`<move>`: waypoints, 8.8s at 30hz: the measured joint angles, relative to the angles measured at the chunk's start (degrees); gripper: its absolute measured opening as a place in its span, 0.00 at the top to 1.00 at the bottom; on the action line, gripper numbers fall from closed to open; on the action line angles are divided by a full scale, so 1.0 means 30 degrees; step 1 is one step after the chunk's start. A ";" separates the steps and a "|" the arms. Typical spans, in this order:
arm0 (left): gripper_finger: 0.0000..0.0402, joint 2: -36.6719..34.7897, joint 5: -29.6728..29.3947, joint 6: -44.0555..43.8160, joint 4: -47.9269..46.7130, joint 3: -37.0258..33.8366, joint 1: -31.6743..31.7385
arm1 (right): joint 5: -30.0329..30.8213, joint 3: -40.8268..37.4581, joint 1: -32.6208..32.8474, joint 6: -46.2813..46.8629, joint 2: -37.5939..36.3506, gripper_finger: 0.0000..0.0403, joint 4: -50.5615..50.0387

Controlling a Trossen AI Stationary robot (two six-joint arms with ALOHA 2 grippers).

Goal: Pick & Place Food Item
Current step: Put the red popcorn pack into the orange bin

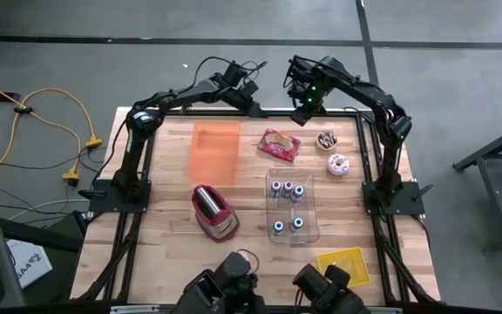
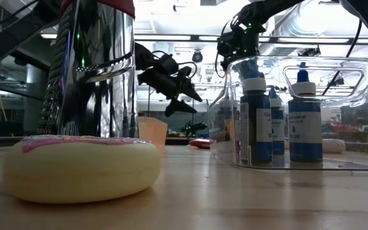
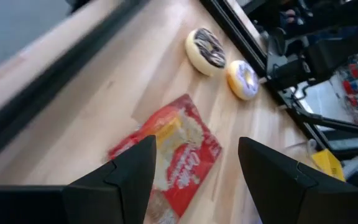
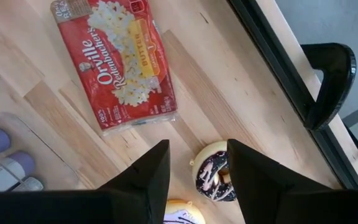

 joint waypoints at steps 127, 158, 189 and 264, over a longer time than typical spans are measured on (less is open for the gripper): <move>0.45 0.3656 -0.2773 0.2987 -0.3554 0.1501 -0.1846 | -0.1979 -1.2058 0.2306 0.3242 0.0007 0.99 0.9982; 0.46 0.3663 -0.2355 0.2958 -0.3851 0.1494 -0.1911 | -0.2935 -1.2072 0.2743 0.3089 0.0182 0.99 1.2262; 0.80 0.3692 -0.1935 0.1959 -0.3421 0.1487 -0.1357 | -0.3132 -1.2080 0.2750 0.2637 0.0219 0.99 1.2815; 1.00 0.0005 -0.0911 0.2284 -0.3202 0.1494 0.0134 | -0.4946 -1.2058 0.3583 0.1929 -0.8581 0.99 1.2162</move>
